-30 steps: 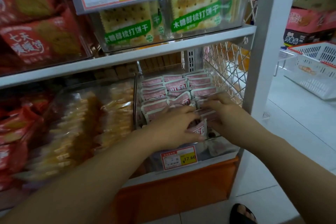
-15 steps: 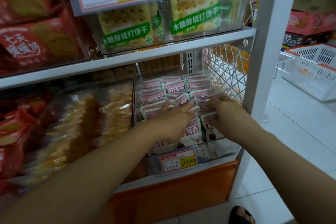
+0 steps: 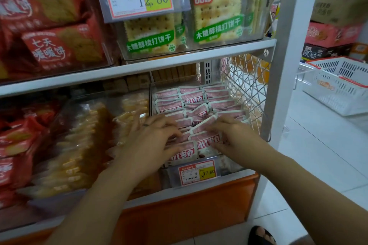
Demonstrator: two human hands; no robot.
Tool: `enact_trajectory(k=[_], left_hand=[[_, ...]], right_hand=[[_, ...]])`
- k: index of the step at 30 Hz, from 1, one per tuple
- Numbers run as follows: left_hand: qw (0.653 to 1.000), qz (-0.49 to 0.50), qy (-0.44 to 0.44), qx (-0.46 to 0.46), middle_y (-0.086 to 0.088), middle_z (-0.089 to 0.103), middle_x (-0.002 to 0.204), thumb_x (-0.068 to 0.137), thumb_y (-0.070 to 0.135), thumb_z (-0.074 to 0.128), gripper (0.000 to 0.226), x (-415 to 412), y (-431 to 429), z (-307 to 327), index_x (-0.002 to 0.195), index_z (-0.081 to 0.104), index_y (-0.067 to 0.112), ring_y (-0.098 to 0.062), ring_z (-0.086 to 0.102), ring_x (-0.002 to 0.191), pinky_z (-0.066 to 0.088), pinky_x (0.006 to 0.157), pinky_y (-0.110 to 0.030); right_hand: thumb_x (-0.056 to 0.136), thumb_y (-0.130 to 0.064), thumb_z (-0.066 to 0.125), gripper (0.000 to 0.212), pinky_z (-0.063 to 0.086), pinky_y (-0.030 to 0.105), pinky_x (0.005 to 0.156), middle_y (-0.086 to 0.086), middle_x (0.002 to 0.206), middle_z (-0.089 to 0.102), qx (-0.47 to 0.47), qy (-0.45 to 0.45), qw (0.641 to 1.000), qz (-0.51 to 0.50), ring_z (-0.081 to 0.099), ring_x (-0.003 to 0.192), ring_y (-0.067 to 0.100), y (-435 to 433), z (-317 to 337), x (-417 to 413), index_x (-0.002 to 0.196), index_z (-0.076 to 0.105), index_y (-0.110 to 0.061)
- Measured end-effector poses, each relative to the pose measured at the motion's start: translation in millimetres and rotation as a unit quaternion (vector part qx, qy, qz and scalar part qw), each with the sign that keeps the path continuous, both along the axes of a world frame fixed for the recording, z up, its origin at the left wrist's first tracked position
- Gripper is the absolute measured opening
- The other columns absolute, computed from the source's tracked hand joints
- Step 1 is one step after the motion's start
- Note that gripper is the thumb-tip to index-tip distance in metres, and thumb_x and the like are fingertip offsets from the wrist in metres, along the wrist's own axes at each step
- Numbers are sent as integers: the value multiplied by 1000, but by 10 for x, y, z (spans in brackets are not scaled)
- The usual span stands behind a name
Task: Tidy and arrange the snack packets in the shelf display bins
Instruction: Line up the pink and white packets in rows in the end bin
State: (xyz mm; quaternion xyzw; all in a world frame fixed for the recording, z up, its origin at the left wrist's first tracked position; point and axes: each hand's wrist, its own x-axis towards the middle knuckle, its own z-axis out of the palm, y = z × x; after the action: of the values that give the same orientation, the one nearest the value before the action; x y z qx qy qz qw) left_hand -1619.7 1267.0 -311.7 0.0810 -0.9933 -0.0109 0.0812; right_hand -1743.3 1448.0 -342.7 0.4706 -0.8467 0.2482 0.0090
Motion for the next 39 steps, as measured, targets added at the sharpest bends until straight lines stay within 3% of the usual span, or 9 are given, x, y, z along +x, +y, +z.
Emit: enact_trajectory(k=[6, 9, 13, 20, 26, 29, 31, 35, 39], left_hand=[[996, 75, -1, -46, 20, 52, 123, 89, 46, 54, 18, -62, 11, -57, 98, 65, 36, -9, 25, 135, 2, 112, -53], [992, 98, -1, -74, 14, 60, 111, 88, 41, 56, 16, -138, 14, -100, 94, 66, 30, -13, 32, 133, 5, 108, -56], [996, 85, 26, -21, 13, 62, 116, 86, 36, 60, 18, -156, -36, -136, 103, 64, 33, -15, 29, 135, 10, 111, -57], [997, 49, 47, 20, 13, 62, 119, 88, 40, 57, 17, -77, -76, -119, 103, 61, 33, -13, 23, 139, 9, 110, -52], [998, 19, 55, 37, 16, 51, 130, 90, 50, 49, 26, -59, -93, -103, 110, 56, 37, -12, 25, 135, 3, 111, -55], [997, 7, 72, 31, 17, 50, 130, 91, 52, 47, 32, -76, -89, -80, 120, 51, 38, -9, 36, 128, 3, 113, -55], [997, -2, 70, 21, 17, 49, 131, 92, 48, 47, 35, -113, -70, -85, 126, 48, 38, -8, 42, 125, 3, 113, -57], [998, -27, 48, 3, 13, 48, 136, 93, 43, 48, 37, -248, 35, -90, 129, 48, 36, -13, 43, 126, -7, 111, -60], [999, -35, 32, -9, 9, 47, 136, 93, 28, 52, 36, -386, 106, -80, 129, 50, 37, -18, 43, 126, -15, 108, -60]], right_hand=[[89, -19, 59, 29, 47, 30, 92, -4, 123, 56, 13, 26, 999, 16, 56, 106, 12, -249, -3, -26, 118, 64, -21], [91, -23, 57, 28, 42, 21, 88, -5, 132, 51, 44, 53, 998, -7, 57, 109, 13, -254, 29, -47, 118, 64, -25], [90, -30, 56, 50, 42, 24, 87, -13, 148, 30, 97, 82, 991, -31, 49, 120, 13, -241, 16, -16, 138, 40, -31], [85, -50, 57, 49, 46, 32, 87, -6, 130, 50, 175, 176, 965, -78, 57, 105, 20, -229, 124, -75, 129, 49, -30], [84, -55, 51, 45, 46, 37, 86, -4, 112, 62, 113, 126, 985, -34, 53, 101, 20, -243, 180, -163, 118, 59, -26], [89, -32, 50, 29, 40, 30, 83, -5, 108, 66, 52, 155, 987, -6, 53, 98, 18, -335, 263, -232, 111, 66, -23], [90, -17, 56, 23, 42, 26, 85, -7, 111, 65, 77, 118, 990, 13, 57, 98, 14, -406, 328, -286, 109, 68, -21], [86, -16, 62, 17, 48, 29, 80, -4, 99, 70, 196, 63, 978, 44, 62, 84, 11, -526, 421, -437, 98, 72, -20], [85, -7, 60, 20, 45, 22, 77, -1, 99, 73, 202, 52, 976, 69, 65, 82, 14, -608, 538, -523, 96, 75, -13]])
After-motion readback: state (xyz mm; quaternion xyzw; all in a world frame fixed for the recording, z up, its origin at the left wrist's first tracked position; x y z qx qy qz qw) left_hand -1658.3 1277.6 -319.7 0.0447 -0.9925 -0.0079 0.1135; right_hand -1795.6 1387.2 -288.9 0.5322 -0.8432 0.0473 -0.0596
